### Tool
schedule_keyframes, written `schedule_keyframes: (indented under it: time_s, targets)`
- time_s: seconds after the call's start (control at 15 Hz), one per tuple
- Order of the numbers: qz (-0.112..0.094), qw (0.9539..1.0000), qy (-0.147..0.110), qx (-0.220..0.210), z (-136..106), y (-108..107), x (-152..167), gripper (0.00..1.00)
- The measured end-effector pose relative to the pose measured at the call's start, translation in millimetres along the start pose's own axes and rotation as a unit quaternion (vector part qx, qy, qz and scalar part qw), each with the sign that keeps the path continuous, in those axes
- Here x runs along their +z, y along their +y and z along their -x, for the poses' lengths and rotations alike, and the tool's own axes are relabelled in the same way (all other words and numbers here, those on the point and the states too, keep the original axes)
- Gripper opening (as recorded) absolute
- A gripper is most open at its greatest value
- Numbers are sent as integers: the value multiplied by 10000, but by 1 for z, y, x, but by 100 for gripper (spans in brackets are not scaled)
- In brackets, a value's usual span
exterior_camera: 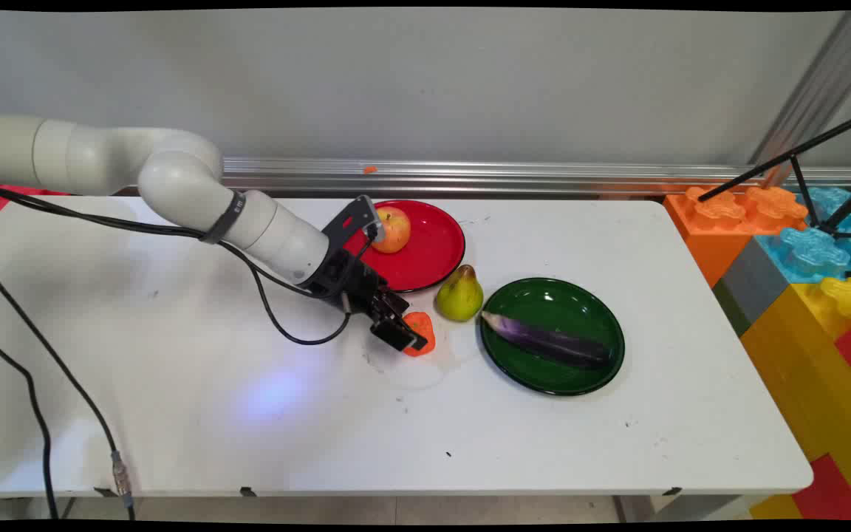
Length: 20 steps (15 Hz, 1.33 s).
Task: Pick up the eggplant from the green plate
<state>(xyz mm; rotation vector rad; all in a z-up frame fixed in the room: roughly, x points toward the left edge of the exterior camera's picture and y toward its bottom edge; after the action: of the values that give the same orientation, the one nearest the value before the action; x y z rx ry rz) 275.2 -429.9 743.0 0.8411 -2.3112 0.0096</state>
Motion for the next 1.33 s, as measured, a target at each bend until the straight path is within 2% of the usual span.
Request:
schedule_keyframes:
  time_s: [0.47,0.8,1.13,1.33]
  targets:
    - [54,10000,-31,9,-7,5,-9,100]
    - [149,9997,-132,144,-26,8,-16,100]
    - [117,9985,-213,500,-68,6,-23,100]
    - [143,9955,-293,891,-94,8,-21,100]
